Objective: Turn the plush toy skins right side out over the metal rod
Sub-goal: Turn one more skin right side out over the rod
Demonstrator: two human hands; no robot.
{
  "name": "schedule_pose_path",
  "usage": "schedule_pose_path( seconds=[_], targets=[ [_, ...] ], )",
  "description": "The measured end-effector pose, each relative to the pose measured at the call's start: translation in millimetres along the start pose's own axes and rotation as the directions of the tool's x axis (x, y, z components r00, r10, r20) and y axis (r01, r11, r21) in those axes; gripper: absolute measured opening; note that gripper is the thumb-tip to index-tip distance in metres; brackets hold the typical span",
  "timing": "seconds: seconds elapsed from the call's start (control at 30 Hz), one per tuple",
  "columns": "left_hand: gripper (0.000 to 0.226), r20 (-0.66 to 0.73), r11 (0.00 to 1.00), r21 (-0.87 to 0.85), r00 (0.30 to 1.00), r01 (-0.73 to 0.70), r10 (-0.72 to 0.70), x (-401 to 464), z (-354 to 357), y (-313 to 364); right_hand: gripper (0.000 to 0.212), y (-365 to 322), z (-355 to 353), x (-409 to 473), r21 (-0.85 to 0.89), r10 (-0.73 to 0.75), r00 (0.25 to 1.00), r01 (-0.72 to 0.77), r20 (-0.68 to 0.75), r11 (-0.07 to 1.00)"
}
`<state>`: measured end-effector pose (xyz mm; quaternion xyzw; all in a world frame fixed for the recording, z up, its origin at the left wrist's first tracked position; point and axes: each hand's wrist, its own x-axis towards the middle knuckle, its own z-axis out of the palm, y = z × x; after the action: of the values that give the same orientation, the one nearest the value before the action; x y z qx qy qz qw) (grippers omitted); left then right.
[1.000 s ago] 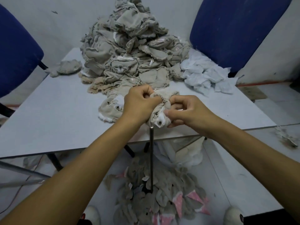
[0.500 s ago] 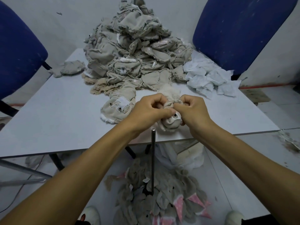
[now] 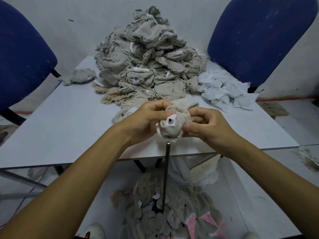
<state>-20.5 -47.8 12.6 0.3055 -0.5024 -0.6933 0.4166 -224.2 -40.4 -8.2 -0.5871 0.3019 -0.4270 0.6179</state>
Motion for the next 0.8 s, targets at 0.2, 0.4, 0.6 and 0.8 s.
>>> schedule_pose_path(
  seconds=[0.2, 0.4, 0.6, 0.8],
  targets=[
    [0.016, -0.012, 0.999, -0.018, 0.999, -0.042, 0.042, -0.9, 9.1, -1.2, 0.02, 2.2, 5.7, 1.2, -0.133, -0.096, 0.988, 0.08, -0.118, 0.988],
    [0.012, -0.122, 0.966, 0.231, 0.982, -0.115, 0.146, 3.5, 19.9, 2.6, 0.028, 14.7, 22.4, 12.0, -0.213, -0.133, 0.913, 0.053, -0.385, 0.976],
    [0.032, -0.206, 0.891, 0.447, 0.959, -0.082, 0.192, 12.8, 20.2, 2.1, 0.043, 22.0, 27.0, 22.9, -0.216, -0.171, 0.833, 0.063, -0.526, 0.974],
    [0.032, -0.459, 0.951, 0.309, 0.872, -0.023, 0.171, 15.6, 10.7, -11.4, 0.017, 17.0, 36.0, 22.1, -0.05, 0.006, 0.938, -0.025, -0.345, 0.998]
  ],
)
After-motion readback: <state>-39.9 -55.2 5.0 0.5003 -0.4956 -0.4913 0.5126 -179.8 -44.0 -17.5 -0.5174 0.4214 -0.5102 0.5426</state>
